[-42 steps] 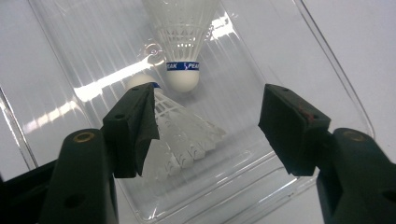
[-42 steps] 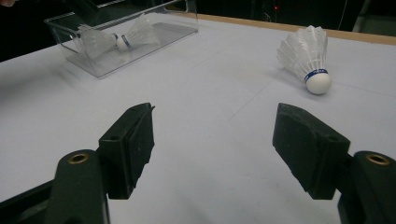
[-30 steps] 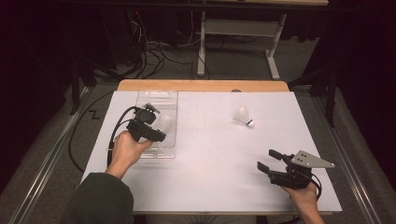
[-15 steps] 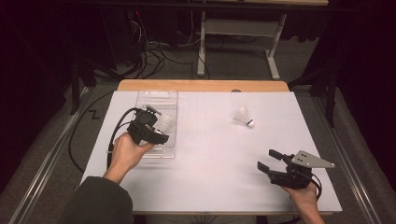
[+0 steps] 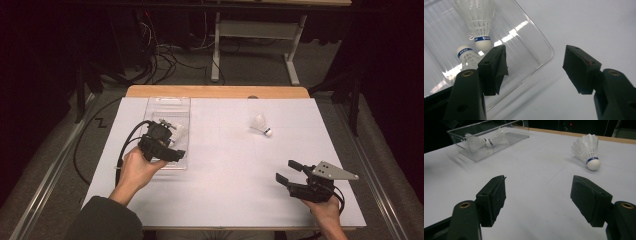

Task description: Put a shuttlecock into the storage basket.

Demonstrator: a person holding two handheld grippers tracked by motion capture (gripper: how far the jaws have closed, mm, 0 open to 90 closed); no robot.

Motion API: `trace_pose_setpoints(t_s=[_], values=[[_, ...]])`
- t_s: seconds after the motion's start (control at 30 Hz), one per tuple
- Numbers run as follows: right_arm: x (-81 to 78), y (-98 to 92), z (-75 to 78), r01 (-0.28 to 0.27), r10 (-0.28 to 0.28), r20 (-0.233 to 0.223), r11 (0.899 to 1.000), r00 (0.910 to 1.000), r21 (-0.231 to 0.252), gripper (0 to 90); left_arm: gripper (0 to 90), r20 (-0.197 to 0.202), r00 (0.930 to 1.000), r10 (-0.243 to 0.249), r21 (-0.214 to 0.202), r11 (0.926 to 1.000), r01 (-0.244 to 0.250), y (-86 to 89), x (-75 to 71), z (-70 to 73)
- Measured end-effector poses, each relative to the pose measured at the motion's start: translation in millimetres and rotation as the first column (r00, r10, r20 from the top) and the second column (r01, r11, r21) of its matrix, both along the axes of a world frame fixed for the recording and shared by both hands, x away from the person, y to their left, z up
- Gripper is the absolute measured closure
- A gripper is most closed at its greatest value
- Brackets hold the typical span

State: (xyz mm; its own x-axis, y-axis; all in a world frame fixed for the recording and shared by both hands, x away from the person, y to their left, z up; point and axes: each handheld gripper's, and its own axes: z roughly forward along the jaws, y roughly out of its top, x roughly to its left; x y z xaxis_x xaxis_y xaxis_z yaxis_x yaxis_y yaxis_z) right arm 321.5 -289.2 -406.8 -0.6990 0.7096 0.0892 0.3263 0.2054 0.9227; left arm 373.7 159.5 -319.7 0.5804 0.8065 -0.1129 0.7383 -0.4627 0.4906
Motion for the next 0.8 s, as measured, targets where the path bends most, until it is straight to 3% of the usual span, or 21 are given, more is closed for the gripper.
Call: trace_pose_setpoints(t_s=[0.8], values=[[0.0,1.0,-0.2,0.001,-0.001,0.000,1.000,1.0000,0.000,28.9,36.0,0.024,0.9968,-0.076,-0.033,0.9965,0.077,-13.6,-25.7,-4.8]])
